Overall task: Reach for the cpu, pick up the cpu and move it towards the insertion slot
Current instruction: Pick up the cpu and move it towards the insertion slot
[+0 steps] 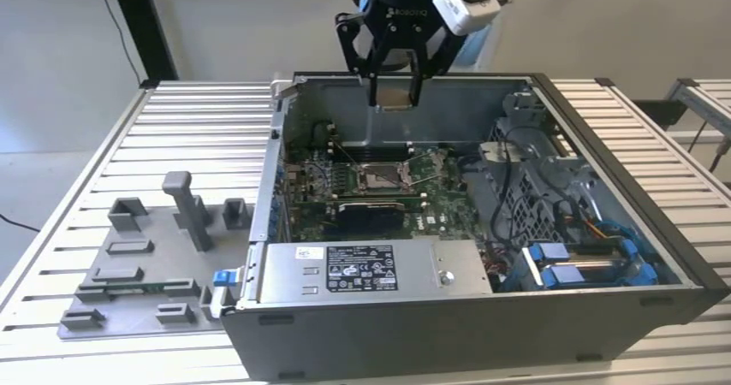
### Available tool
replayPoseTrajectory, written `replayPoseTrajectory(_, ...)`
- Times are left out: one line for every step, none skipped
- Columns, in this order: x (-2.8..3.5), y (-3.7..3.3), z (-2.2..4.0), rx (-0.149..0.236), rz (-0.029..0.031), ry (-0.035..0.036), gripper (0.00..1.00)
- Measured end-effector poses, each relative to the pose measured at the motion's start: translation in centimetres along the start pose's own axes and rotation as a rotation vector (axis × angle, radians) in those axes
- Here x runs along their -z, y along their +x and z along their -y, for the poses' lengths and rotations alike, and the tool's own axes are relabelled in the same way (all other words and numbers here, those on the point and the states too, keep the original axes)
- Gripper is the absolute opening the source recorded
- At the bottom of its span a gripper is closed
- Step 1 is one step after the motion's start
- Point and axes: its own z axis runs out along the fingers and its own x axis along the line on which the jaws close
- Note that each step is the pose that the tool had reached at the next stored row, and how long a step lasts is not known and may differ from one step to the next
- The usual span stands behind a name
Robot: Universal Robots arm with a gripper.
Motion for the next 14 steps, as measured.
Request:
replayPoseTrajectory(-0.04,-0.1,-0.42,0.0,-0.0001,0.0006,0.0)
replayPoseTrajectory(-0.08,-0.2,-0.86,0.0,-0.0001,0.0011,0.0)
replayPoseTrajectory(-0.13,-0.31,-1.3,0.0,-0.0001,0.0015,0.0)
replayPoseTrajectory(-0.17,-0.42,-1.75,0.0,-0.0001,0.0021,0.0)
replayPoseTrajectory(-0.23,-0.53,-2.22,0.0,0.0,0.0027,0.0)
replayPoseTrajectory(-0.28,-0.61,-2.66,0.0,-0.0001,0.0035,0.0)
replayPoseTrajectory(-0.32,-0.68,-3.08,0.0,-0.0001,0.0043,0.0)
replayPoseTrajectory(-0.37,-0.74,-3.58,0.0,-0.0001,0.005,0.0)
replayPoseTrajectory(-0.41,-0.78,-3.99,0.0,-0.0001,0.0055,0.0)
replayPoseTrajectory(-0.46,-0.82,-4.44,0.0,-0.0001,0.0061,0.0)
replayPoseTrajectory(-0.52,-0.86,-4.85,0.0,-0.0001,0.0073,0.0)
replayPoseTrajectory(-0.57,-0.86,-5.05,0.0,-0.0002,0.0074,0.0)
replayPoseTrajectory(-0.62,-0.87,-5.19,-0.003,-0.0002,0.0074,0.0)
replayPoseTrajectory(-0.67,-0.87,-5.26,-0.006,0.0,0.0073,0.0)
